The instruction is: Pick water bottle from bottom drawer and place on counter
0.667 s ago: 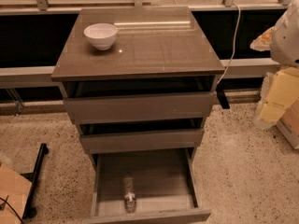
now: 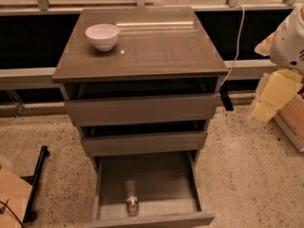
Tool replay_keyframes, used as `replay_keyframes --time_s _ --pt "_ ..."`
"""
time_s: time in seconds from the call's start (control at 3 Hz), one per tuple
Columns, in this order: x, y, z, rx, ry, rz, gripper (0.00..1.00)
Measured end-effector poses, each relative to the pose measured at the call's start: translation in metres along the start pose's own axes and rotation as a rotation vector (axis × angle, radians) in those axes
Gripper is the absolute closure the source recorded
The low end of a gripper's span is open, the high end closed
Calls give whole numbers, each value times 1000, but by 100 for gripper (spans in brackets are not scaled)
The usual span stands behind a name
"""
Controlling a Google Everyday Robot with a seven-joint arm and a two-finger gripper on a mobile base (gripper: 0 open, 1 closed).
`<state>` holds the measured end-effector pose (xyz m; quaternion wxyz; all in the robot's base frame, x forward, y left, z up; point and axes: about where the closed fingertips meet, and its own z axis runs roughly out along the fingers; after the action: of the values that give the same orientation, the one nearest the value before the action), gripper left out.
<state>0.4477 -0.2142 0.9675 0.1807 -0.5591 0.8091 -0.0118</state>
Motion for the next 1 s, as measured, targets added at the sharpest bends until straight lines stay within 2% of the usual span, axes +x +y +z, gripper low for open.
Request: replay_keyframes --time_s 0.33,0.67,1.0 --pt "-9 -6 44 -50 -83 189 0" --pt "-22 -17 96 -119 -125 326 0" --pt "-24 -33 148 -171 -114 471 0"
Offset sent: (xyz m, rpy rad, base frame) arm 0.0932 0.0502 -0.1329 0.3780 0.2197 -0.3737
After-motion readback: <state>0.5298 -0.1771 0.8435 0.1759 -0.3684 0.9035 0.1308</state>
